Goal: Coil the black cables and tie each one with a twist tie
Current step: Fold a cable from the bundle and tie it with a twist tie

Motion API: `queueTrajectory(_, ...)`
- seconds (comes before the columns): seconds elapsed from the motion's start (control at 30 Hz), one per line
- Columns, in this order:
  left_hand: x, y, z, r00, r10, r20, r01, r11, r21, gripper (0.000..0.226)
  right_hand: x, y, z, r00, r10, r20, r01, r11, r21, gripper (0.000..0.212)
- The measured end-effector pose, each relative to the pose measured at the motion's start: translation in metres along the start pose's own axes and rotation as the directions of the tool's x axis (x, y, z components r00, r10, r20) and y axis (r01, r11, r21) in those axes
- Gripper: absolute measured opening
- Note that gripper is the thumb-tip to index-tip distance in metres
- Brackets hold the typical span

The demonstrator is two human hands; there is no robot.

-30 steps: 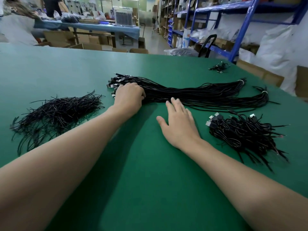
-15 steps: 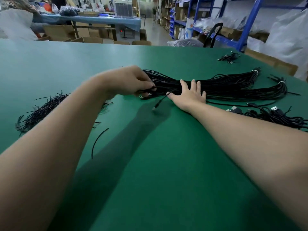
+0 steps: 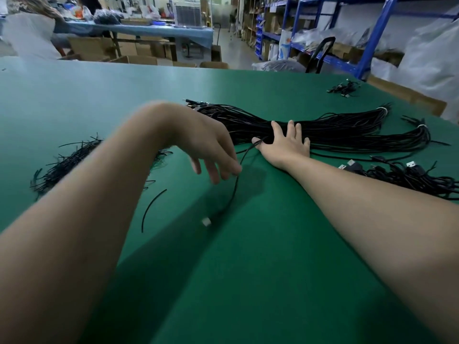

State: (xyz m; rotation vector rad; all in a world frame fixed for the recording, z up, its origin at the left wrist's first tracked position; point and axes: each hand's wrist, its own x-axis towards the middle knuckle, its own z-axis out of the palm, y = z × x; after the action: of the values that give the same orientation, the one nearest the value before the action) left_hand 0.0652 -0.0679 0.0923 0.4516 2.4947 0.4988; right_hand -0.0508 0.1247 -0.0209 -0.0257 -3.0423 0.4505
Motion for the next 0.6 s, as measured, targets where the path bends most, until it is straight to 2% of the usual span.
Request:
queueTrajectory(0.07, 0.021, 0.0, 0.011, 0.99, -0.061, -0.129, 0.061, 0.998, -0.007, 0.033, 0.0, 0.0, 0.0, 1.0, 0.007, -0.008, -0.007, 1.0, -0.011, 0.084)
queueTrajectory(0.17, 0.042, 0.0, 0.026, 0.937, -0.107, -0.333, 0.117, 0.993, 0.011, 0.038, 0.001, -0.001, 0.0, 1.0, 0.006, -0.013, -0.006, 1.0, -0.014, 0.083)
queueTrajectory(0.27, 0.054, 0.0, 0.042, 0.822, -0.102, -0.561, 0.204, 0.971, 0.122, 0.036, 0.0, -0.001, 0.0, 1.0, 0.001, -0.014, -0.002, 1.0, -0.014, 0.083)
queueTrajectory(0.33, 0.059, 0.001, 0.049, 0.75, -0.082, -0.657, 0.285, 0.935, 0.208, 0.033, -0.001, -0.001, 0.0, 1.0, 0.003, -0.014, -0.003, 1.0, -0.011, 0.084)
queueTrajectory(0.4, 0.061, 0.001, 0.049, 0.741, -0.083, -0.667, 0.304, 0.927, 0.222, 0.026, -0.002, -0.001, 0.0, 1.0, 0.003, -0.013, -0.003, 1.0, -0.011, 0.084)
queueTrajectory(0.43, 0.059, 0.0, 0.045, 0.765, -0.089, -0.638, 0.272, 0.943, 0.194, 0.023, -0.003, -0.001, -0.001, 1.0, 0.004, -0.01, -0.004, 1.0, -0.013, 0.084)
queueTrajectory(0.53, 0.04, 0.0, 0.024, 0.881, -0.051, -0.471, 0.069, 0.997, 0.022, 0.019, -0.005, -0.002, -0.003, 1.0, 0.009, -0.003, -0.009, 1.0, -0.012, 0.084)
queueTrajectory(0.6, 0.014, 0.007, 0.006, 0.907, -0.004, -0.422, -0.04, 0.995, -0.096, 0.021, -0.008, -0.002, -0.004, 1.0, 0.013, -0.005, -0.013, 1.0, -0.01, 0.083)
